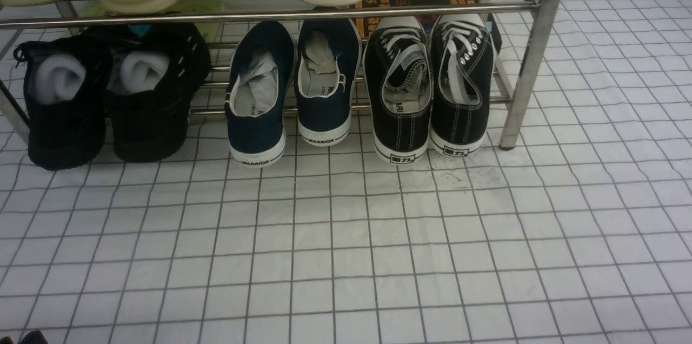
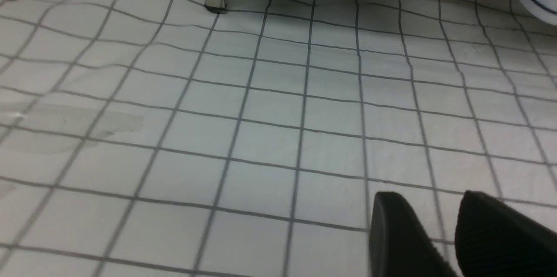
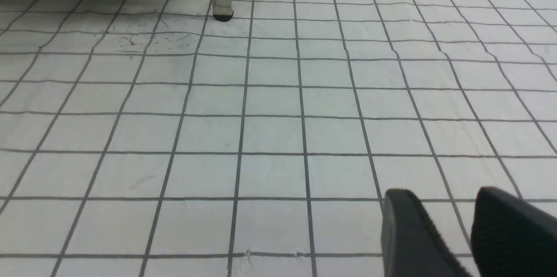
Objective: Take the shoes off the shelf with your hand from the white checkered tablecloth.
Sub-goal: 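Grasp the leftmost shoe on the bottom shelf of the shoe rack with the left gripper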
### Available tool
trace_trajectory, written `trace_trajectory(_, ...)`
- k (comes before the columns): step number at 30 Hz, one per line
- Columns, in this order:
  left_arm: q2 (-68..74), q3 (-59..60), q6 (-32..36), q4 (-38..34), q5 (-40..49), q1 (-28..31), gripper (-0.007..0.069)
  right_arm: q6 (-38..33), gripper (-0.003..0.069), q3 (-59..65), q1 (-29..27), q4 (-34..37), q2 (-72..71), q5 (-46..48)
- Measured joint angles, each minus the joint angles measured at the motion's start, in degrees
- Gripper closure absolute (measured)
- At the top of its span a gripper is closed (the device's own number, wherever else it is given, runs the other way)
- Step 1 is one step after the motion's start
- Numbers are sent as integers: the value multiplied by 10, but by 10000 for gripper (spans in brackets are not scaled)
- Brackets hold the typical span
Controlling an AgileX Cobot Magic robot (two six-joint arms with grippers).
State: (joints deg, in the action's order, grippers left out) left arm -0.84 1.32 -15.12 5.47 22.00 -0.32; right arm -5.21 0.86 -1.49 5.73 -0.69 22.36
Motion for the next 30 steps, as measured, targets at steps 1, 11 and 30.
trace_trajectory(1,0,0,-33,-43,-2,0,384,0,420,0,0,0,0,0)
trace_trajectory(11,0,3,-256,-264,-24,0,384,0,420,0,0,0,0,0)
trace_trajectory(30,544,-396,-166,70,342,0,623,0,420,0,0,0,0,0)
